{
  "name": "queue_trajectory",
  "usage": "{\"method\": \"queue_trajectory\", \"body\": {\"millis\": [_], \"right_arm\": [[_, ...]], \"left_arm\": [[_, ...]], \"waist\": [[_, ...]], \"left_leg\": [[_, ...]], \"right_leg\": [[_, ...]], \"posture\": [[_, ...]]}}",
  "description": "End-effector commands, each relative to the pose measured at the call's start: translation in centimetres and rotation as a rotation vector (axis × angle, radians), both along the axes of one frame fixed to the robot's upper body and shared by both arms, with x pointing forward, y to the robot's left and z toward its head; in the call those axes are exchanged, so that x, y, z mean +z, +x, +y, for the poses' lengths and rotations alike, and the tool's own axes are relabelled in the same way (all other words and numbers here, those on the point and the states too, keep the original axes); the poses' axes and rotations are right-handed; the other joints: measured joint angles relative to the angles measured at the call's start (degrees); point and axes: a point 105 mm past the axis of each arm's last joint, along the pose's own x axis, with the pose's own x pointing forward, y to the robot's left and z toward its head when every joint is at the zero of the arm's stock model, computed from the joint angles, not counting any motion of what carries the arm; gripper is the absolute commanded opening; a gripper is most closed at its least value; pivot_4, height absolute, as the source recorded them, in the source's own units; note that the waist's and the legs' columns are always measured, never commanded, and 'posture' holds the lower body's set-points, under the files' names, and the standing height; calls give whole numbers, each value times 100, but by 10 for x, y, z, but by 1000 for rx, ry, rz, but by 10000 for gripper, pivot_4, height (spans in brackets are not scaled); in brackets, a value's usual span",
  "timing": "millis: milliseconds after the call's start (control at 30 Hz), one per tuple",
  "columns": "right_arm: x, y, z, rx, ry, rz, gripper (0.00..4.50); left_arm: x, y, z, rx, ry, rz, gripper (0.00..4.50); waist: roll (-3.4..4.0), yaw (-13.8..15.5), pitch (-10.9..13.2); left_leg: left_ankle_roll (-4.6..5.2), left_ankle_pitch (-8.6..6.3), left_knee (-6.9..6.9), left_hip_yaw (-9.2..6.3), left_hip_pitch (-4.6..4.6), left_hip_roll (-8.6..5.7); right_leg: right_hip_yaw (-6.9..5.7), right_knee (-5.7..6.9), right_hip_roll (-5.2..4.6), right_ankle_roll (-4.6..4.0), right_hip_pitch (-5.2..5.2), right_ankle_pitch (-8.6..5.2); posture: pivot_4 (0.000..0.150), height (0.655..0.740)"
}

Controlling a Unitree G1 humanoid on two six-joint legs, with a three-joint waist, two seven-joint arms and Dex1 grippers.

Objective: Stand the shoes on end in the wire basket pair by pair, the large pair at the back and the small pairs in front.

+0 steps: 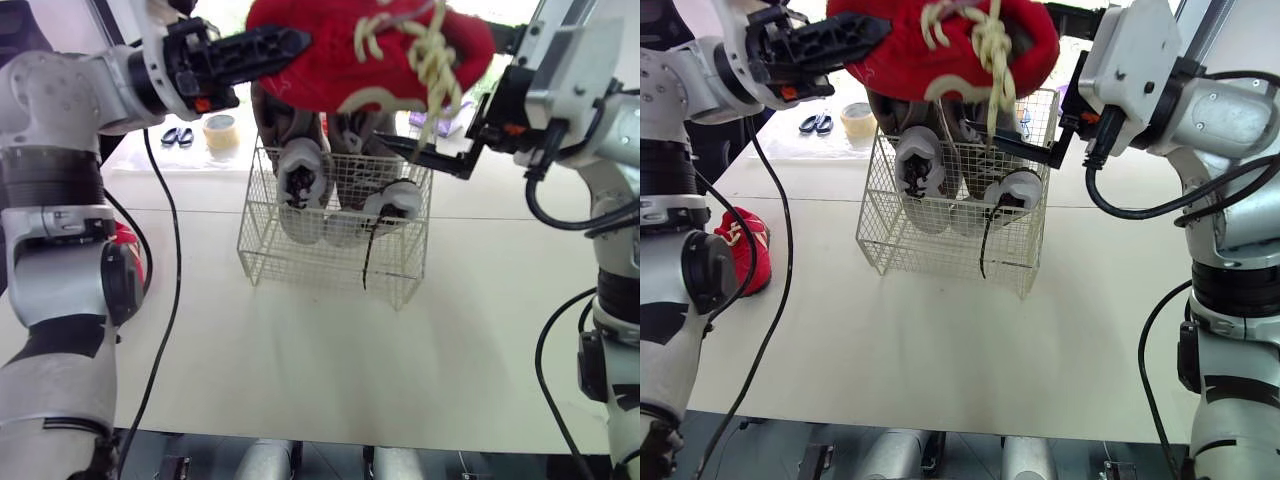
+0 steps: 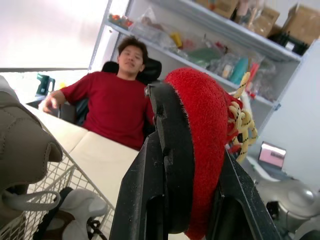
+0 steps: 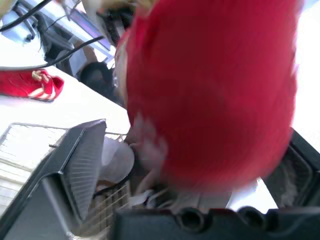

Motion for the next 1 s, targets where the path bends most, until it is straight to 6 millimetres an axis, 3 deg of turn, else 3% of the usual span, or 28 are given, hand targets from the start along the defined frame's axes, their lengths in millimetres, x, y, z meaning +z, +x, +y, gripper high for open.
{"method": "queue_trajectory", "body": {"millis": [33, 133, 200, 300, 500, 800, 1000], "right_arm": [[6, -9, -23, 82, 362, 193, 44415], [6, -14, -38, 220, 741, 338, 44415], [-2, -9, -24, 323, 942, 427, 44415], [0, -5, 4, 459, 1085, 516, 44415], [15, -5, 34, 547, 1125, 519, 44415], [26, 5, 38, 492, 1107, 431, 44415], [33, -2, 42, 527, 1091, 409, 44415]], "left_arm": [[19, -10, 17, 9, -148, -44, 2292], [24, -10, 20, 54, -257, -73, 2292], [24, -4, 13, 97, -385, -75, 2292], [23, -2, -5, 119, -492, -70, 2292], [15, 3, -23, 152, -577, -40, 2292], [-1, -6, -29, 108, -547, -11, 2292], [-17, -2, -37, 139, -474, -1, 2292]], "waist": [[-4, 6, -3], [-5, 11, -3], [-5, 15, -5], [-6, 11, -5], [-5, -24, -8], [-4, -30, -8], [-5, -26, -8]], "left_leg": [[0, 0, 5, 0, -2, 1], [-1, 0, 15, -5, 0, 6], [-2, 1, 30, -4, -4, 6], [-9, 5, 39, -1, -1, 6], [-7, 6, 47, 25, -29, 0], [7, -1, 49, 31, -35, -3], [7, 0, 50, 32, -35, -3]], "right_leg": [[0, 3, 0, 0, -1, 0], [6, 8, -3, -3, 4, 1], [11, 22, -10, -6, -2, 2], [21, 46, -10, -11, -9, 6], [52, 91, 7, -15, -72, 10], [61, 108, 15, -16, -91, 10], [65, 121, 15, -17, -97, 9]], "posture": [[1500, 6595], [1500, 6595], [1500, 6595], [1500, 6595], [1500, 6595], [1500, 6595], [1500, 6595]]}}
